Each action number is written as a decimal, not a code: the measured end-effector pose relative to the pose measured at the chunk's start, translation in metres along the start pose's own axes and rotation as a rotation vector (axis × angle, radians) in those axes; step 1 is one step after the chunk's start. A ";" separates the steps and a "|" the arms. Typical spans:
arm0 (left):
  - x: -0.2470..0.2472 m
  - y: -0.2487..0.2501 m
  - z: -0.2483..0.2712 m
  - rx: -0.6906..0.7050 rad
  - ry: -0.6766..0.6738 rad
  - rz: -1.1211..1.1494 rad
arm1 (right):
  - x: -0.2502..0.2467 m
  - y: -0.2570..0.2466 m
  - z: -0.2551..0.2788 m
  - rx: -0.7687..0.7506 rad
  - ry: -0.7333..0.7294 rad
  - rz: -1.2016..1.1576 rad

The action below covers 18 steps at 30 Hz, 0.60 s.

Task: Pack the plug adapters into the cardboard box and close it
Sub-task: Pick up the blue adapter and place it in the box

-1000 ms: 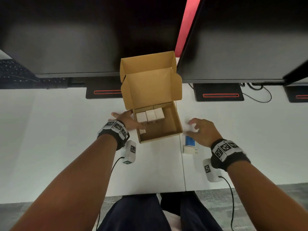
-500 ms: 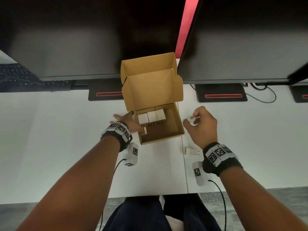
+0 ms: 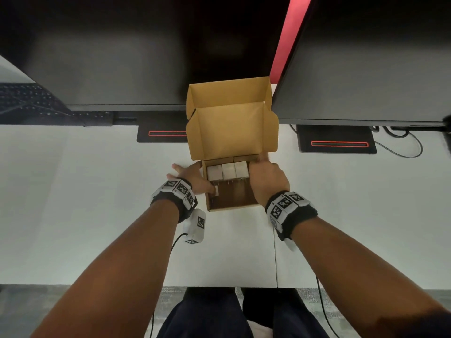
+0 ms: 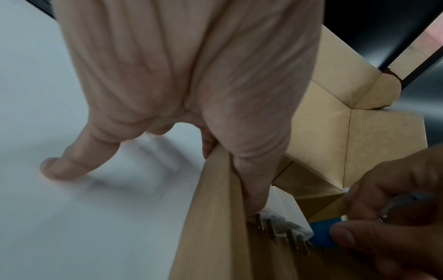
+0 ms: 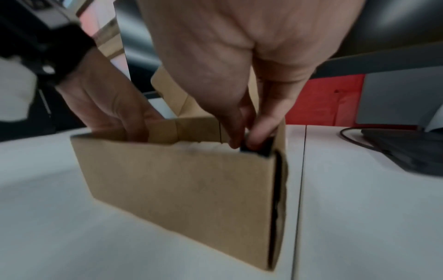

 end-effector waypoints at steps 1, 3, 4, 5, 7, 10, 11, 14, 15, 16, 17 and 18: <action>0.000 0.001 0.002 0.004 -0.002 0.001 | 0.002 -0.002 -0.001 -0.007 -0.020 0.029; -0.001 0.002 0.005 0.009 -0.003 -0.005 | 0.005 -0.005 -0.002 -0.037 -0.051 0.060; -0.002 0.003 0.006 0.010 -0.004 -0.013 | 0.006 -0.007 -0.002 -0.056 -0.059 0.074; -0.002 0.003 0.007 0.011 -0.005 -0.018 | 0.008 -0.008 -0.003 -0.076 -0.067 0.085; -0.003 0.004 0.008 0.015 -0.009 -0.011 | 0.014 -0.010 -0.005 -0.108 -0.085 0.086; -0.003 0.005 0.008 0.027 -0.013 -0.005 | 0.021 -0.012 -0.004 -0.130 -0.118 0.054; -0.003 0.005 0.008 0.028 -0.013 -0.006 | 0.021 -0.013 -0.004 -0.134 -0.124 0.035; -0.003 0.004 0.006 0.030 -0.016 -0.002 | 0.014 -0.011 -0.007 -0.128 -0.110 -0.060; -0.002 0.003 0.005 0.031 -0.015 0.004 | 0.010 -0.008 -0.008 -0.124 -0.092 -0.121; -0.002 0.002 0.005 0.031 -0.010 0.008 | 0.004 -0.003 -0.009 -0.119 -0.059 -0.200; -0.002 0.002 0.004 0.033 -0.002 0.006 | -0.002 0.005 -0.009 -0.107 -0.014 -0.291; -0.003 0.000 0.004 0.035 0.006 -0.001 | -0.010 0.016 -0.008 -0.084 0.040 -0.385</action>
Point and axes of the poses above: each hand's wrist, its own z-axis away from the middle knuckle, its own x-axis out of the palm, y = z × x, the point moved 8 cm from there along -z, towards the middle knuckle, and after that the axes turned 6 degrees about y, right-handed, at the moved point
